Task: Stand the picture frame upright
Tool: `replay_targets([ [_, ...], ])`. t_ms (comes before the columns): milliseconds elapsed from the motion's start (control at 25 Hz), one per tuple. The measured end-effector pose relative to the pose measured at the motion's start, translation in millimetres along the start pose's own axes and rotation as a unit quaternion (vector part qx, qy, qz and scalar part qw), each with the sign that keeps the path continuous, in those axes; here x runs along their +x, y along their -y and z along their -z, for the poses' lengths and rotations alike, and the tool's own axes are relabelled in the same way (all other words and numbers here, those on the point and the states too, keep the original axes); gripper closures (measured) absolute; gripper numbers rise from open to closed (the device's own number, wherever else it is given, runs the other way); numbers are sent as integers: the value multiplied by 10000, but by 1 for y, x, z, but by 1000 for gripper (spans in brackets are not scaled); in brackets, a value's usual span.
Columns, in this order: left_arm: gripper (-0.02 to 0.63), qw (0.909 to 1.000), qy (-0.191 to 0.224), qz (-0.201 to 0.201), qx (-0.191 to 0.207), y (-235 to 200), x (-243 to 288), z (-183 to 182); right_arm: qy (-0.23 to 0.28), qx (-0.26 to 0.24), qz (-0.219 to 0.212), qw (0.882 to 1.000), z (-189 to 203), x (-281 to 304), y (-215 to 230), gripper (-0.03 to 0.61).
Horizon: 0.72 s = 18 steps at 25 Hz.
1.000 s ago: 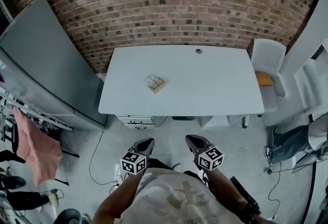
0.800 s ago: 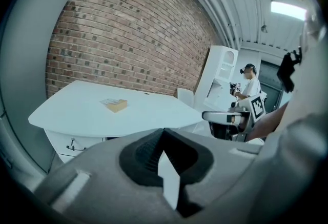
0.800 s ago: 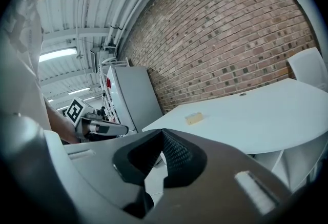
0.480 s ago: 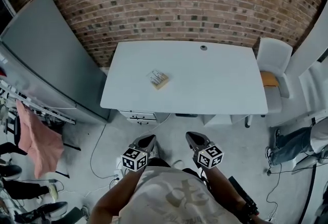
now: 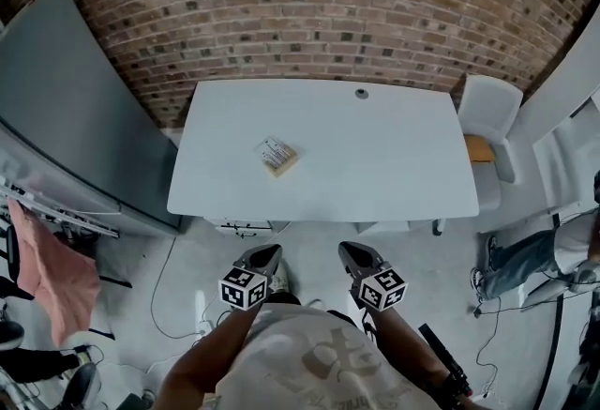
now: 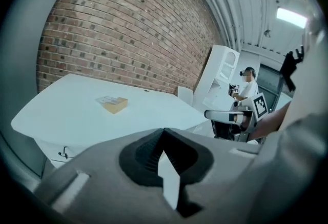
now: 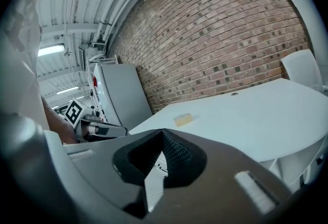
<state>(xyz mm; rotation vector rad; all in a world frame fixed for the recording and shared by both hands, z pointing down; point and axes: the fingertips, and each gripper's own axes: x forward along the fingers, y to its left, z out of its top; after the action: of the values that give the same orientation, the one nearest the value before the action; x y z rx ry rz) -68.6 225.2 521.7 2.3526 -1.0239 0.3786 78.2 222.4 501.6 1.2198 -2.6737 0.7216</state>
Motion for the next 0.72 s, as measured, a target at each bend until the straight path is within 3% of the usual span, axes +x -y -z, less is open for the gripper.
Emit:
replay_targets([
  [240,611,9995,20,274,130,-34,24,-36,-59,-100,169,9998,-27,41,13,572],
  [720,611,9988,38,490,66,-114,28,-74,-93,-199,520,9984,-65,123,20,572],
])
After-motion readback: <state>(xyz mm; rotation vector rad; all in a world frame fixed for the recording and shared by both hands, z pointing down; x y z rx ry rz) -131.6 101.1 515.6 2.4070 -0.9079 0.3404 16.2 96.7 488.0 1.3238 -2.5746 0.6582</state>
